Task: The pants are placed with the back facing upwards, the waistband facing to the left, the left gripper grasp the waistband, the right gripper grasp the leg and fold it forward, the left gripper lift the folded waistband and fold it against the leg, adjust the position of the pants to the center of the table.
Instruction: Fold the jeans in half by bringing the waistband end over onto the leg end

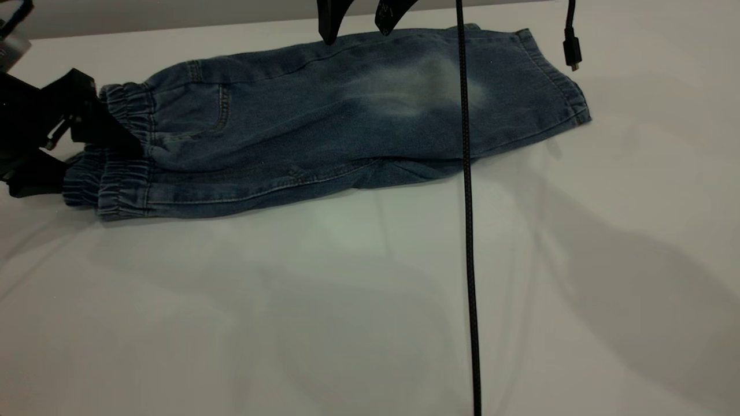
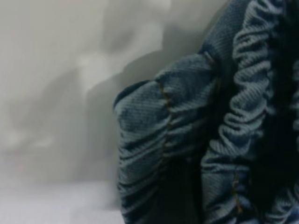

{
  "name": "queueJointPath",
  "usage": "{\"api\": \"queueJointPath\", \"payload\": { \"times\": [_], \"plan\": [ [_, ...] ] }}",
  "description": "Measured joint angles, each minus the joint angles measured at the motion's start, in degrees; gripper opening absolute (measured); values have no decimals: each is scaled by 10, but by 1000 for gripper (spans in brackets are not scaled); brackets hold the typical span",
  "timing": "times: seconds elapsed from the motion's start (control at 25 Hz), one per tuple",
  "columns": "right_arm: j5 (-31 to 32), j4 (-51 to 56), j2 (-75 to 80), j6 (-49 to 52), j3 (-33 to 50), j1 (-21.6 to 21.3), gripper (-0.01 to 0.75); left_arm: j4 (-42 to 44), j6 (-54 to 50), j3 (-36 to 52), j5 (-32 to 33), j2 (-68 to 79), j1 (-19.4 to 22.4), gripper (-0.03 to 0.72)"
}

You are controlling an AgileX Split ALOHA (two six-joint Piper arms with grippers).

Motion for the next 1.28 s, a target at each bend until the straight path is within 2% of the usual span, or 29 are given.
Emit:
{"api": "queueJointPath", "payload": {
  "times": [0.36, 0.8, 1.08, 1.28],
  "plan": [
    [0, 2, 0, 0, 0, 0, 510, 14, -40, 0, -10, 0, -5, 594],
    [0, 19, 0, 0, 0, 0, 510, 183, -192, -14, 29, -3, -5, 593],
    [0, 20, 1, 0, 2, 0, 510, 188, -215, -93, 92, -3, -5, 593],
    [0, 20, 1, 0, 2, 0, 510, 265, -274, -122, 151, -3, -5, 593]
  ]
}}
